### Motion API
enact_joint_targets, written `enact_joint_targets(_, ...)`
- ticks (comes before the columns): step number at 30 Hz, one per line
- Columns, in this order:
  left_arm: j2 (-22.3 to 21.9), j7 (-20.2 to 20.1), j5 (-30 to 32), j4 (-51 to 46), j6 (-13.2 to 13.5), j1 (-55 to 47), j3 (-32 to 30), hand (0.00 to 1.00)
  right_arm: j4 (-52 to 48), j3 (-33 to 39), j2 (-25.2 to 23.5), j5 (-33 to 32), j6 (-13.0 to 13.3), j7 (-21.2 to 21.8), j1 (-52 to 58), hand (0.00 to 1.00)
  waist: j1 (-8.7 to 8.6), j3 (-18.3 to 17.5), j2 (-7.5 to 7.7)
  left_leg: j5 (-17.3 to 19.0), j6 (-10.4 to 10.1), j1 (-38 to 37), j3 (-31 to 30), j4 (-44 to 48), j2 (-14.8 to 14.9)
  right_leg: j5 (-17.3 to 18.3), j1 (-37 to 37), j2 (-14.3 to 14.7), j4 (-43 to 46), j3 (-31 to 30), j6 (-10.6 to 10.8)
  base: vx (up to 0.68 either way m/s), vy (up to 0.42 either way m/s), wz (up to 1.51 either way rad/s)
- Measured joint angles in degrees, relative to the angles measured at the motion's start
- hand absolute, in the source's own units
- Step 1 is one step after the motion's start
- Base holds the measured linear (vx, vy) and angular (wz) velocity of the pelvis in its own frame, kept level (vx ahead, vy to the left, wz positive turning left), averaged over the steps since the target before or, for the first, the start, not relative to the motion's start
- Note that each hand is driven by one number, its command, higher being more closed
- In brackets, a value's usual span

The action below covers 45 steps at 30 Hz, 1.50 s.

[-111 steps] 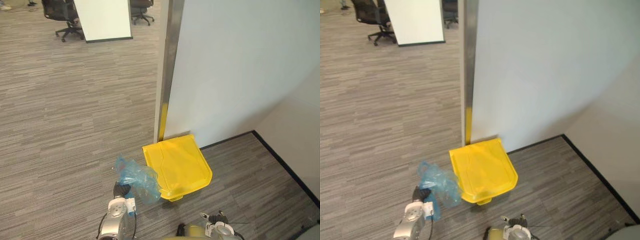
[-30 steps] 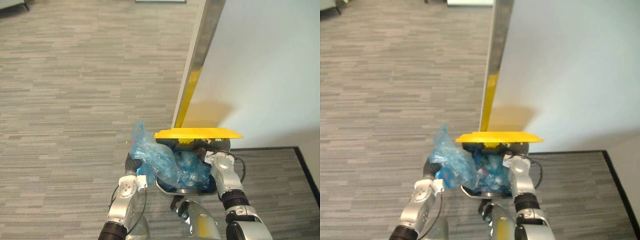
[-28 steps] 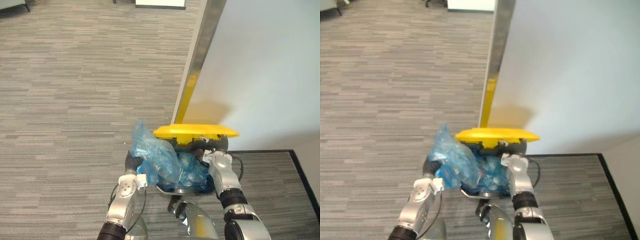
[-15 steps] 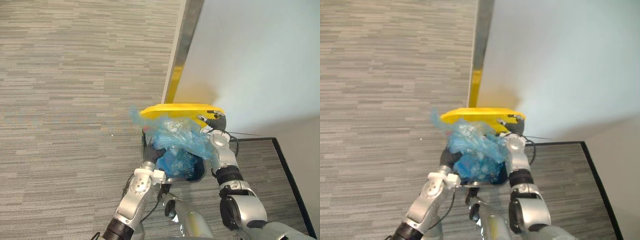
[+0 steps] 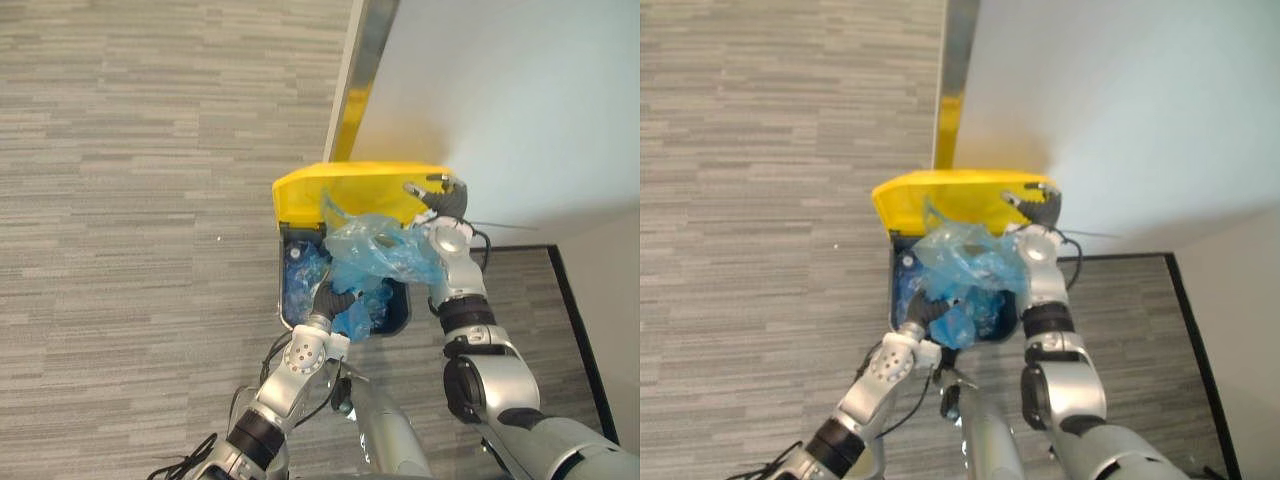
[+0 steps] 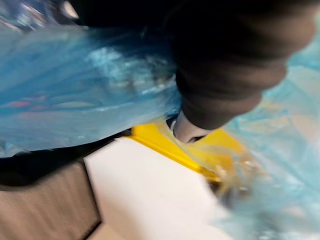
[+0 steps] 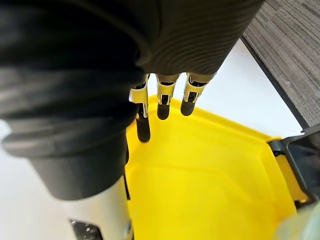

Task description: Gather rubbish on tea table into small bin, then transfer packed bag to large trash can.

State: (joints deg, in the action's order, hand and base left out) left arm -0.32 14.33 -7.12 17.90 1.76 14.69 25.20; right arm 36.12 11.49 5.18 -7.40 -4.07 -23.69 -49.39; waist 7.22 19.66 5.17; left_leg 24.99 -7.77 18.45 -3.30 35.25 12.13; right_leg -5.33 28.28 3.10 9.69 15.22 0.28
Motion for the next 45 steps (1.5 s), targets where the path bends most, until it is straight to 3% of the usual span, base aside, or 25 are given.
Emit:
enact_joint_targets(3,-0.7,3.2,1.5,6.2,-0.1,6.1,-4.3,1.00,-3.6,-1.6,2.0,-0.4,0.1,-0.1,-1.7,0.00,-0.37,0.9,0.07,0.1,-0.1,4.9,-0.5,2.1,-0.1,-0.6,3.8,0.0,-0.2,-0.1,0.4,-0.07,-0.013,0.01)
enact_joint_targets(9,-2.1,5.3,3.7,17.2,-2.2,14.8,-10.1,1.00,-6.3,-3.2,2.5,-1.7,0.2,0.0,-3.8,0.00,-1.82,3.0,0.27,0.7,-1.0,7.8,-0.7,4.0,0.6,-1.9,5.9,0.5,0.0,0.1,0.2,-0.02,-0.017,-0.03)
enact_joint_targets(10,-2.4,5.5,3.8,17.9,-2.2,15.2,-10.9,0.00,-6.6,-3.4,2.7,-1.7,0.3,0.0,-4.0,0.00,-1.87,3.4,0.38,0.7,-1.0,7.8,-0.6,4.0,0.6,-1.9,5.9,0.5,0.0,0.1,0.2,0.00,0.000,0.00)
enact_joint_targets(17,-2.8,6.9,7.1,25.7,-4.8,17.2,-20.1,0.00,-8.6,-5.2,3.0,-2.0,1.9,-0.2,-4.5,0.00,-2.92,4.9,0.78,0.7,-1.0,10.7,-1.9,4.9,1.3,-1.9,7.7,0.7,0.2,1.6,0.1,-0.01,-0.027,0.07)
enact_joint_targets(34,-2.6,6.8,11.5,27.2,-6.1,18.0,-22.4,0.00,-5.1,-8.5,3.2,-1.6,1.9,1.1,-6.0,0.00,-3.13,5.0,0.77,0.7,-1.0,7.8,1.1,3.5,1.2,-2.3,6.8,0.6,0.6,-0.2,-0.5,-0.01,-0.004,-0.05)
enact_joint_targets(38,-2.4,6.8,9.3,24.8,-5.8,14.4,-22.6,0.00,-3.5,-8.4,1.7,-1.3,1.6,1.8,-4.6,0.00,-2.93,4.8,0.47,0.6,-1.0,4.8,1.4,2.3,1.0,-2.1,4.2,0.6,0.2,-0.4,-0.7,-0.02,-0.007,0.00)
enact_joint_targets(45,0.0,6.5,1.6,14.1,-3.4,2.2,-22.7,0.00,-3.7,-9.6,1.1,3.1,1.6,5.6,3.8,0.00,-0.17,3.5,-0.03,-0.9,-0.5,0.0,2.0,-2.3,0.3,-1.5,1.6,0.2,0.0,-1.0,-1.2,-0.01,-0.028,0.02)
